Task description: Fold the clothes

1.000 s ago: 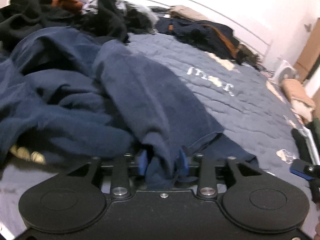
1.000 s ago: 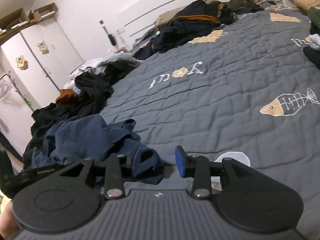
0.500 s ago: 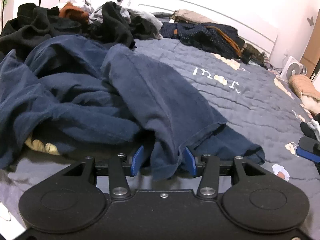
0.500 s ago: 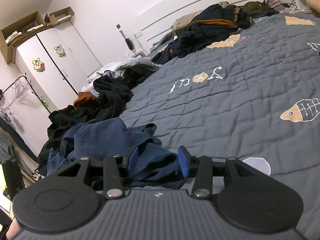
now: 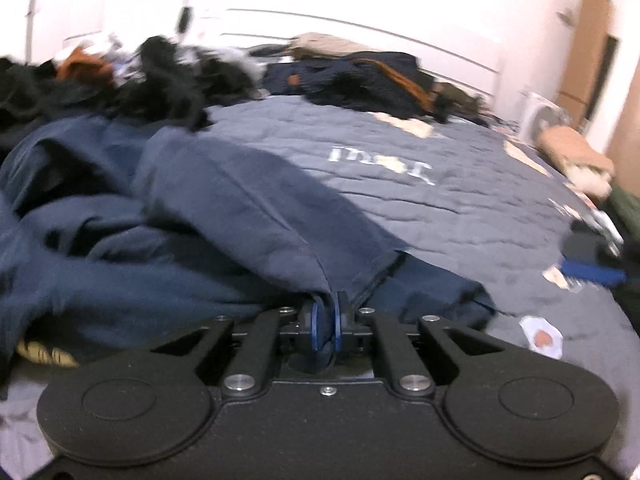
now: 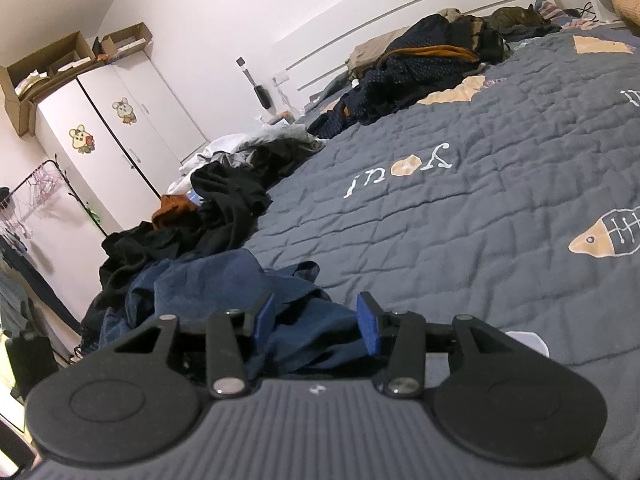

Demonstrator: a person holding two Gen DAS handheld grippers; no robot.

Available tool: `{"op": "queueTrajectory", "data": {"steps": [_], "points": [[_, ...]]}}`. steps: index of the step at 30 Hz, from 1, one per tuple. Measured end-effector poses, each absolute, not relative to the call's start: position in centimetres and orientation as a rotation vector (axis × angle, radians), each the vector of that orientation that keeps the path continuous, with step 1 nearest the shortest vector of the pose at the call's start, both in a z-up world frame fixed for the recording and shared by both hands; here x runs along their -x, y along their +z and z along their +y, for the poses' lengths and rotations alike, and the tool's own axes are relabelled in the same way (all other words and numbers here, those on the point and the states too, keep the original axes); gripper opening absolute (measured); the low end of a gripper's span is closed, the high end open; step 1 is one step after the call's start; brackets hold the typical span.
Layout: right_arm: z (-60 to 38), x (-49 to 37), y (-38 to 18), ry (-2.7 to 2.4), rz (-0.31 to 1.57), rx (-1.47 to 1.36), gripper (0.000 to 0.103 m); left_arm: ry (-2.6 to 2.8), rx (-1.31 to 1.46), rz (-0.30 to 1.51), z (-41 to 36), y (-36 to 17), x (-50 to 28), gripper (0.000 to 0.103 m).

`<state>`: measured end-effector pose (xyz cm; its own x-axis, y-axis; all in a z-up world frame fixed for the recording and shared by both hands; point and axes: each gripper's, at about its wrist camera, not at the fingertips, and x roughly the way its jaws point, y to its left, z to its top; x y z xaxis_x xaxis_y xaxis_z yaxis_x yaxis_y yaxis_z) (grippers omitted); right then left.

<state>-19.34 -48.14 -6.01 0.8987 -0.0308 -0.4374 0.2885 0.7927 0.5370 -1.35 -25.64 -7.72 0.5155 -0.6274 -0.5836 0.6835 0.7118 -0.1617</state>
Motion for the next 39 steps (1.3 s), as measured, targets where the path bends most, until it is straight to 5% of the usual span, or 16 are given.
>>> {"op": "queueTrajectory", "data": {"steps": [15,21,23,39], "points": [[-46.7,19.3,-4.0,0.006,0.446,-0.537,0.046,-1.200,-0.385,0.649,-30.1,-9.4,8.8,0.010],[-45.4,18.2,-4.4,0.032,0.498,-0.485,0.050,-1.205,-0.350,0.698,-28.4,-8.8,8.2,0.033],[-45.0,18.0,-4.5,0.037,0.508,-0.470,0.050,-1.188,-0.366,0.698,-27.5,-8.6,8.5,0.051],[-38.5,15.0,-4.9,0.163,0.542,-0.248,0.059,-1.045,-0.180,0.711,-20.5,-6.5,8.0,0.071]]}}
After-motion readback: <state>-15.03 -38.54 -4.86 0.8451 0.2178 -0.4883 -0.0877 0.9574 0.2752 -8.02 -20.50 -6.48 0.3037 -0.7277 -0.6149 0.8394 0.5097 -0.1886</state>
